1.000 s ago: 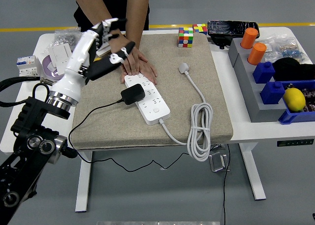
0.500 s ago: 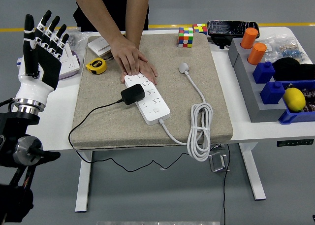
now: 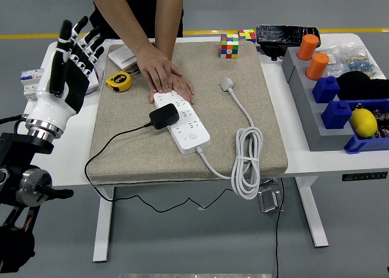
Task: Pick up the plug,place it near the board,insert it into the board,press the button
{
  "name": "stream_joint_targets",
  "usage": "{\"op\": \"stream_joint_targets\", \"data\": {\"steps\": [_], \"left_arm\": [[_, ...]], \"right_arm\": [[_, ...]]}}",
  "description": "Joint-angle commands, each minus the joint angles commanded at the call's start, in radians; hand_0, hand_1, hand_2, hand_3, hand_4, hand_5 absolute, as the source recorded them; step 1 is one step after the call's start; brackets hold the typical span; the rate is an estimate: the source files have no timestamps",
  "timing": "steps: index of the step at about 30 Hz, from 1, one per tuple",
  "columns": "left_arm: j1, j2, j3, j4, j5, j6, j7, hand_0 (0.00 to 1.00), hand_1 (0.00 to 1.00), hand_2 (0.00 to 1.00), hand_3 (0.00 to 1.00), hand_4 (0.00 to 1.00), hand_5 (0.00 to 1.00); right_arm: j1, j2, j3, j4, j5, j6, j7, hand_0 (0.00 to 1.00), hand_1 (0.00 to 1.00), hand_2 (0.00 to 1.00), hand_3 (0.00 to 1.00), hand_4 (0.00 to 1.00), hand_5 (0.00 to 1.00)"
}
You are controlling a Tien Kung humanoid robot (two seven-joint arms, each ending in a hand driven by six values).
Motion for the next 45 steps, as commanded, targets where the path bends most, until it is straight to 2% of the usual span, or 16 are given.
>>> {"op": "stream_joint_targets", "data": {"steps": [4,5,6,8,11,12,14,17,18,22,28,30,35,36,38,45], "left_arm": [[-0.026,0.032,0.046,0.001,0.169,-0.028,0.024,0.272,0.104,0.197,0.869,0.976,0.394],[-0.040,0.048,0.074,0.006,0.215,-0.040,0.034,0.272,0.104,0.197,0.869,0.976,0.394],[-0.053,0.059,0.092,0.010,0.254,-0.055,0.041,0.189,0.024,0.150,0.868,0.672,0.156],[-0.078,0.079,0.136,0.025,0.338,-0.090,0.053,0.189,0.024,0.150,0.868,0.672,0.156],[-0.125,0.111,0.218,0.076,0.461,-0.172,0.076,0.189,0.024,0.150,0.868,0.672,0.156],[-0.136,0.120,0.239,0.093,0.506,-0.187,0.079,0.159,0.002,0.145,0.861,0.521,0.042],[-0.160,0.141,0.302,0.142,0.597,-0.205,0.085,0.159,0.002,0.145,0.861,0.521,0.042],[-0.195,0.160,0.373,0.185,0.714,-0.193,0.089,0.159,0.002,0.145,0.861,0.521,0.042],[-0.210,0.164,0.399,0.195,0.760,-0.193,0.090,0.148,0.002,0.149,0.887,0.521,0.002],[-0.264,0.163,0.478,0.237,0.929,-0.194,0.086,0.148,0.002,0.149,0.887,0.521,0.002],[-0.307,0.152,0.553,0.283,1.150,-0.215,0.094,0.145,0.002,0.150,0.886,0.527,0.002],[-0.330,0.149,0.593,0.305,1.181,-0.230,0.099,0.144,0.002,0.151,0.885,0.518,0.002],[-0.369,0.137,0.652,0.362,1.159,-0.261,0.109,0.144,0.002,0.151,0.885,0.518,0.002],[-0.378,0.129,0.659,0.382,1.147,-0.282,0.121,0.149,0.002,0.155,0.902,0.498,0.088],[-0.388,0.120,0.667,0.409,1.121,-0.316,0.146,0.149,0.002,0.155,0.902,0.498,0.088],[-0.401,0.092,0.666,0.463,1.035,-0.306,0.170,0.150,0.002,0.154,0.911,0.487,0.098]], "right_arm": [[0.001,-0.001,0.000,0.000,0.001,0.000,0.000,0.998,0.954,0.885,0.920,0.998,0.997],[0.002,-0.002,-0.001,-0.001,0.003,0.000,0.000,0.998,0.954,0.885,0.920,0.998,0.997],[0.002,-0.002,-0.002,-0.001,0.004,0.000,-0.001,0.998,0.954,0.885,0.919,0.998,0.998],[0.002,-0.002,-0.004,-0.001,0.005,0.000,-0.001,0.998,0.954,0.885,0.919,0.998,0.998],[0.004,-0.001,-0.006,-0.002,0.008,0.001,-0.001,0.998,0.954,0.885,0.919,0.998,0.998],[0.006,0.000,-0.004,-0.001,0.006,0.000,0.000,0.998,0.953,0.885,0.919,0.998,0.998],[0.008,0.002,0.001,0.001,0.002,0.000,0.000,0.998,0.953,0.885,0.919,0.998,0.998],[0.010,0.001,-0.002,0.000,0.003,-0.001,0.000,0.998,0.953,0.885,0.919,0.998,0.998],[0.011,0.001,-0.003,-0.001,0.005,-0.001,0.000,0.998,0.954,0.884,0.919,0.998,0.998],[0.010,0.000,-0.012,-0.002,0.010,-0.001,0.000,0.998,0.954,0.884,0.919,0.998,0.998],[0.012,0.000,-0.010,0.000,0.007,-0.001,0.000,0.998,0.954,0.885,0.919,0.998,0.998],[0.010,0.002,-0.013,-0.001,0.009,-0.001,0.000,0.998,0.954,0.885,0.919,0.998,0.998],[0.013,0.001,-0.016,0.000,0.009,-0.001,0.000,0.998,0.954,0.885,0.919,0.998,0.998],[0.015,0.000,-0.017,0.000,0.009,-0.001,0.000,0.998,0.954,0.884,0.919,0.998,0.998],[0.016,-0.001,-0.019,0.000,0.009,-0.001,0.000,0.998,0.954,0.884,0.919,0.998,0.998],[0.015,-0.004,-0.024,0.000,0.011,-0.002,0.000,0.998,0.955,0.885,0.918,0.998,0.998]]}}
